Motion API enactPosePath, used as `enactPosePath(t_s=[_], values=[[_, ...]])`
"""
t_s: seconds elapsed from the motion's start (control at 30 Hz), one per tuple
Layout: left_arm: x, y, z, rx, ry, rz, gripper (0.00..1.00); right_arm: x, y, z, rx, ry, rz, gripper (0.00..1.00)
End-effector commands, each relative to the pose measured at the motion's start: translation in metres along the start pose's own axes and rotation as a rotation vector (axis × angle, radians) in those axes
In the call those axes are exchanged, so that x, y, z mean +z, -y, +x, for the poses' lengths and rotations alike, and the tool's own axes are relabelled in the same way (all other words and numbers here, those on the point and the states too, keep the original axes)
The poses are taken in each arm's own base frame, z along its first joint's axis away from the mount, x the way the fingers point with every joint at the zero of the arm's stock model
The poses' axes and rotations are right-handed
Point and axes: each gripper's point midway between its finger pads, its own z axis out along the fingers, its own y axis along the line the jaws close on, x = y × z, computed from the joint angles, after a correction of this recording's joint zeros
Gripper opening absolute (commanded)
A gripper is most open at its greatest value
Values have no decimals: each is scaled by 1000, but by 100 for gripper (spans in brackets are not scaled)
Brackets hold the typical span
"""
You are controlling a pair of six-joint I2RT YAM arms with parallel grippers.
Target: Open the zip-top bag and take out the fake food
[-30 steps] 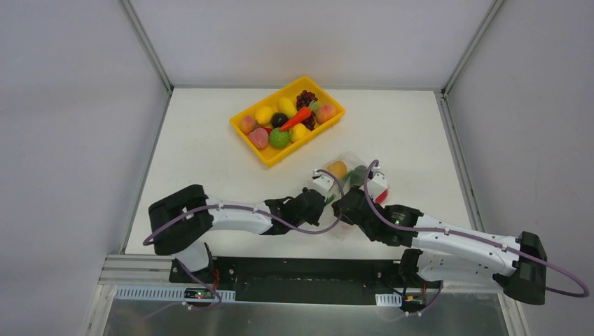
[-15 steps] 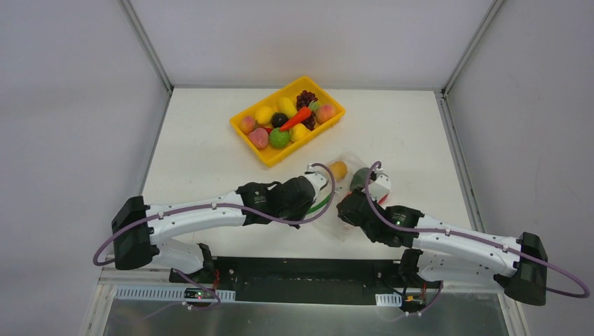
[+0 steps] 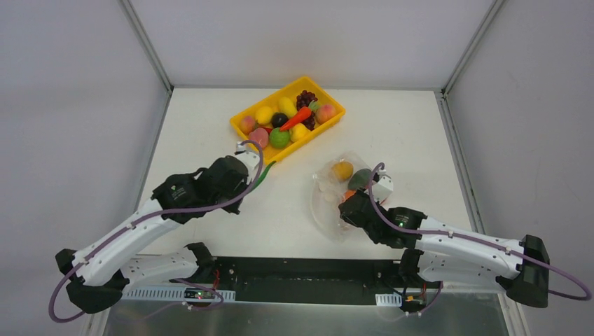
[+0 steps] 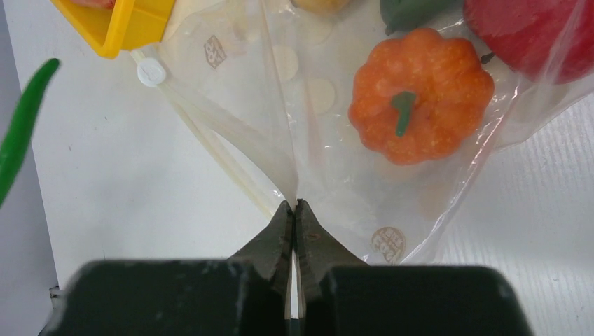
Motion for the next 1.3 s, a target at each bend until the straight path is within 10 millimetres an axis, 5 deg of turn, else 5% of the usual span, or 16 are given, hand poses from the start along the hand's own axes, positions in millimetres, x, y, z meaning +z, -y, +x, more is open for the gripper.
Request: enactPosePath(t_s=[0.0,0.23,0.6,0.9,1.07,1.27], values=[[-21,-45,-2,24,7,-139,0,-3,-2,-9,14,40,-11,0],[-7,-67,-58,-54,93,-185,0,-2,-2,-7,13,31,-14,0],[86,-117,-163,-227,147,-138,0,4,-6,0,0,17,-28,0],[168,-141,-180,-160,-46,-188,0,3,-11,0,-2,12,-39,0],[177,-149,-179,-165,-71,-229,46,2,-11,0,-4,6,-39,0],[149,-144,-187,-191,-6,-212,64,3,-13,1,-5,4,-37,0]])
